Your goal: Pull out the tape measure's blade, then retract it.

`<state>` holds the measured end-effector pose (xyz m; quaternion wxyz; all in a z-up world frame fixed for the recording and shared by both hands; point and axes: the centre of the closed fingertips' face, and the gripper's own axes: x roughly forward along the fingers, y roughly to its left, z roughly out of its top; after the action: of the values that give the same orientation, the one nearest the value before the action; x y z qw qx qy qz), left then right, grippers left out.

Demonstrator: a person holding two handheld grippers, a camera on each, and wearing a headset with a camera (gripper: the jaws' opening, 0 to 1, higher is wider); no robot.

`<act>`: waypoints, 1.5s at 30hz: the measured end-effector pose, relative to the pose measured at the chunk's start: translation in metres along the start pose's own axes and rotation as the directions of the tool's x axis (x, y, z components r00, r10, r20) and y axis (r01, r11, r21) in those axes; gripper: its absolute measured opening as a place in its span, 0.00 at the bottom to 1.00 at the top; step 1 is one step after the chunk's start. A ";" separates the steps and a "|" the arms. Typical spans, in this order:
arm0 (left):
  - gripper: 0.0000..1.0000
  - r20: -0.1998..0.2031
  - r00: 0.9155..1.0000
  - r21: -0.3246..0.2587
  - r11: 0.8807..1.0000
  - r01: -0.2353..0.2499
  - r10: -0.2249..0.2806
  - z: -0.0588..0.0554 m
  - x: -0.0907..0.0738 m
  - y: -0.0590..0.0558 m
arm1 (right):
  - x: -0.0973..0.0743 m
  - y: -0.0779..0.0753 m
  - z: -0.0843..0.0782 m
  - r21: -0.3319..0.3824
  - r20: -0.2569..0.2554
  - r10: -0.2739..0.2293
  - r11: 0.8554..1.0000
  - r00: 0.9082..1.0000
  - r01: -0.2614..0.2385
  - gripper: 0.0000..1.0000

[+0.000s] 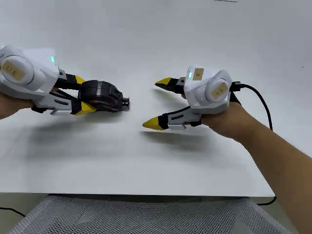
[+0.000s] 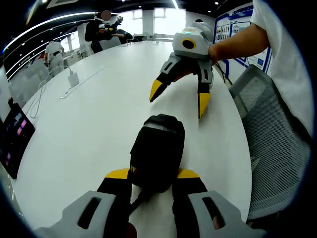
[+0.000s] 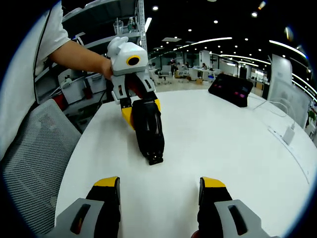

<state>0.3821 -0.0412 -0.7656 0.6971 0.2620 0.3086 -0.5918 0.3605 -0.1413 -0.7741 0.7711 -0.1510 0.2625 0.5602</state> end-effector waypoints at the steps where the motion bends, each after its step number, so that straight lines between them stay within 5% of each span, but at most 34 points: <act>1: 0.27 -0.001 1.000 0.003 1.000 0.001 -0.001 0.000 0.000 0.000 | 0.001 0.000 0.000 -0.005 0.000 0.004 1.000 1.000 -0.004 0.60; 24: 0.26 -0.010 1.000 0.016 1.000 0.006 -0.005 0.000 0.001 0.001 | 0.044 0.003 0.012 -0.119 0.019 0.080 0.990 0.997 -0.077 0.30; 45: 0.26 -0.007 1.000 0.019 1.000 0.010 -0.010 -0.001 0.001 0.002 | 0.051 0.002 0.015 -0.133 0.031 0.119 0.985 0.992 -0.114 0.12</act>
<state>0.3837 -0.0408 -0.7665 0.6905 0.2691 0.3066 -0.5973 0.3742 -0.0926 -0.7911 0.7303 -0.1747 0.2187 0.6231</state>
